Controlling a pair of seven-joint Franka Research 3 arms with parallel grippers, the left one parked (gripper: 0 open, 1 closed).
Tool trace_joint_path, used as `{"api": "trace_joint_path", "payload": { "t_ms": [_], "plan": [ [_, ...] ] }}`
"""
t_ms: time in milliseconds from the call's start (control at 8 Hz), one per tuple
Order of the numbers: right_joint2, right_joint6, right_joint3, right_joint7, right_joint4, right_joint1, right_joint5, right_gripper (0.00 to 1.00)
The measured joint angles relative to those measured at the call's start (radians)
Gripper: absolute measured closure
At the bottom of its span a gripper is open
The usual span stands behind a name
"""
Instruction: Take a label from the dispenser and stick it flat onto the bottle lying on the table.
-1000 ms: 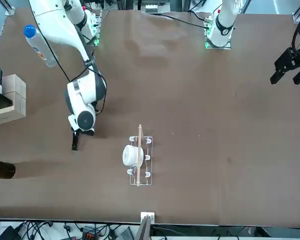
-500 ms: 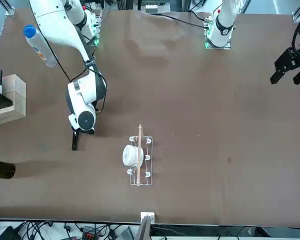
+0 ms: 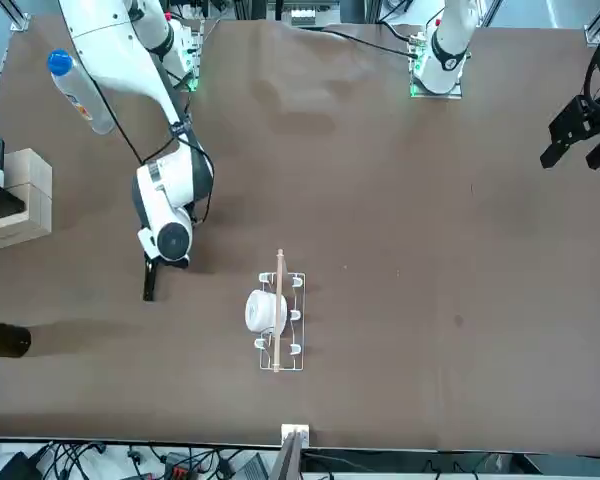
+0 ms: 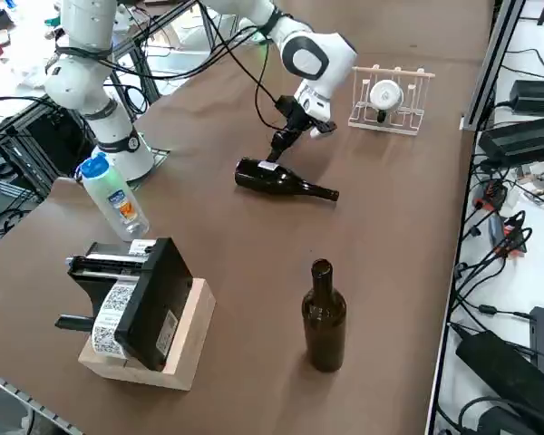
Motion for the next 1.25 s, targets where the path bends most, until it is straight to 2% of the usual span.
{"api": "trace_joint_path", "payload": {
  "t_ms": [625,875,1000,1250],
  "plan": [
    [0.012,0.013,0.000,0.048,0.001,0.003,0.003,0.99],
    [0.007,0.016,0.001,0.073,0.024,0.009,0.033,0.97],
    [-0.003,-0.005,0.001,0.073,0.065,0.011,0.050,0.96],
    [-0.034,-0.129,-0.001,0.063,0.190,0.008,0.057,0.87]
  ]
}}
